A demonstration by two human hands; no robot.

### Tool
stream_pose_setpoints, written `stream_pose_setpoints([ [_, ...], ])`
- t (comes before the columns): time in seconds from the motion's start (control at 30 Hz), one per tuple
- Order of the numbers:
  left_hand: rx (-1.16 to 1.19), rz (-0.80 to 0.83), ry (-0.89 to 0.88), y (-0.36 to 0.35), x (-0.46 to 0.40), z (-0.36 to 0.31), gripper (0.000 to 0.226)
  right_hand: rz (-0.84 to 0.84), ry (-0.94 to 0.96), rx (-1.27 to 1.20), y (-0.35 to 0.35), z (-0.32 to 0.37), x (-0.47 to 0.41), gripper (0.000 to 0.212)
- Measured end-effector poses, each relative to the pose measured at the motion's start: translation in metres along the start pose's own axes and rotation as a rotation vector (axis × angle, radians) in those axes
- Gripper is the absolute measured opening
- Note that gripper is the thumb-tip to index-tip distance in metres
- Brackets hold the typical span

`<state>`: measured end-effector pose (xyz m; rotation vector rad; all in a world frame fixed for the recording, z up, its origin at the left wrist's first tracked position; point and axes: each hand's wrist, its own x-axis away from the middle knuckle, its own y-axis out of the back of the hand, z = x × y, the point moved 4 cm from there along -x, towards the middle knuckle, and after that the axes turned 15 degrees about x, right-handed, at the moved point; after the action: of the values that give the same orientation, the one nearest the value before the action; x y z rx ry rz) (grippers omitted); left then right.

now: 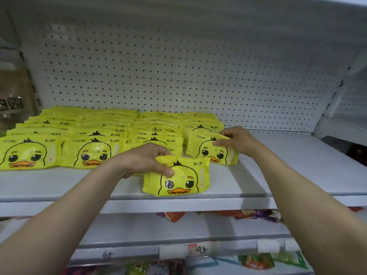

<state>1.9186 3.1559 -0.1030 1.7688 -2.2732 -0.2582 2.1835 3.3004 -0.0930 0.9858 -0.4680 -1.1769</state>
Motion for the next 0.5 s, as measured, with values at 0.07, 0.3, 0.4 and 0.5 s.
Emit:
stream_pose_setpoints([
  [0.07, -0.008, -0.022, -0.007, -0.001, -0.006, -0.003, 0.023, -0.013, 0.039, 0.102, 0.0, 0.001, -0.018, 0.02],
  [0.3, 0.03, -0.111, -0.018, -0.001, -0.02, -0.013, 0.031, -0.11, 0.211, 0.292, -0.006, 0.005, -0.06, 0.038],
  [0.4, 0.073, -0.14, -0.006, -0.003, -0.021, -0.018, 0.026, -0.165, 0.211, 0.317, -0.01, 0.002, -0.068, 0.027],
  [0.5, 0.081, -0.162, -0.04, -0.003, -0.025, -0.017, 0.027, -0.219, 0.176, 0.368, -0.013, 0.002, -0.072, 0.025],
])
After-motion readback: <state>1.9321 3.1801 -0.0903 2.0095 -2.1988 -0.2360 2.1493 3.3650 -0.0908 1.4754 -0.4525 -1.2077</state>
